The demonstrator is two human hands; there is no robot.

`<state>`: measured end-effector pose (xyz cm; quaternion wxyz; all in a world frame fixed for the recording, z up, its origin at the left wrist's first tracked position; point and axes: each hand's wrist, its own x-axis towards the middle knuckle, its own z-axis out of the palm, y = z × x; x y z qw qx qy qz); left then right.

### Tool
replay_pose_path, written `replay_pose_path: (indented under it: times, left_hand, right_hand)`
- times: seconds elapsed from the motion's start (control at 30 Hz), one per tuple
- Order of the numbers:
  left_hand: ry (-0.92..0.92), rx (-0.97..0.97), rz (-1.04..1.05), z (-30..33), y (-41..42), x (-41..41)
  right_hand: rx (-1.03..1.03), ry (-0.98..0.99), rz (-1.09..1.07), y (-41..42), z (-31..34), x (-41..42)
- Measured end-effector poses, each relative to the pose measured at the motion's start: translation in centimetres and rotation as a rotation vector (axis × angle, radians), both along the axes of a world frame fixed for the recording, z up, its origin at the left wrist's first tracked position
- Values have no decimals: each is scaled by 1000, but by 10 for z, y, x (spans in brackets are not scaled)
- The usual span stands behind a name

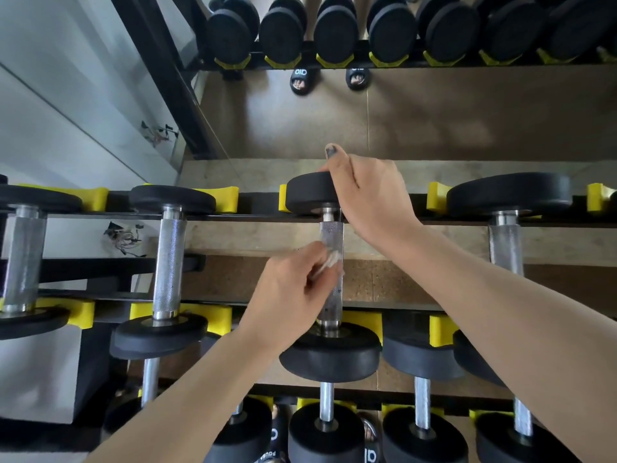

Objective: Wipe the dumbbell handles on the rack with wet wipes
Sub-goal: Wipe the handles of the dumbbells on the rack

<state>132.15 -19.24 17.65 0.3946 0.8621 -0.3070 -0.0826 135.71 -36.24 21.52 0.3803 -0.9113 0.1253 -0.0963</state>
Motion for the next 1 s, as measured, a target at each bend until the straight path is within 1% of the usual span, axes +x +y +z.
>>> replay_pose_path:
  times: [0.1, 0.13, 0.23, 0.27, 0.3, 0.4, 0.47, 0.5, 0.53, 0.6, 0.63, 0.67, 0.7, 0.8, 0.87, 0.9, 1.0]
  left_hand:
    - [-27, 39, -83, 1, 0, 10]
    - [-34, 42, -61, 4, -5, 16]
    - [-15, -27, 136, 8, -24, 29]
    - [-3, -38, 166, 5, -27, 28]
    - [11, -34, 154, 2, -25, 23]
    - [-21, -7, -47, -1, -3, 5]
    - [-30, 35, -126, -1, 5, 8]
    - [-40, 48, -110, 1, 1, 13]
    - [-35, 56, -40, 1, -5, 19]
    - [41, -12, 169, 0, -19, 29]
    - [67, -60, 222, -2, -24, 30]
    - [74, -74, 221, -3, -25, 28]
    - [54, -56, 170, -2, -20, 23]
    - [-18, 41, -91, -4, 4, 5]
    - [-28, 91, -163, -4, 10, 10]
    - [-30, 91, -133, -3, 4, 17]
    - [15, -33, 110, 1, -19, 34]
  right_hand:
    - [-6, -3, -14, 0, -2, 1]
    - [-9, -13, -23, 0, -3, 1]
    - [-16, -35, -36, 1, -6, 2]
    - [-17, -39, -35, 1, -6, 2]
    - [-10, -39, -30, 1, -6, 2]
    - [20, -26, -25, 1, -2, 0]
    - [12, -24, -26, 2, -1, 1]
    - [3, -29, -33, 2, -2, 1]
    - [-2, -39, -40, 3, -2, 1]
    - [-19, -53, -40, 4, -4, 1]
    - [-27, -58, -43, 4, -5, 1]
    - [-27, -61, -45, 4, -5, 1]
    - [-24, -63, -45, 4, -6, 2]
    - [-39, -68, -49, 4, -8, 3]
    - [-50, -64, -54, 4, -8, 3]
    - [-55, -64, -54, 4, -9, 3]
    - [-47, -75, -58, 5, -7, 3]
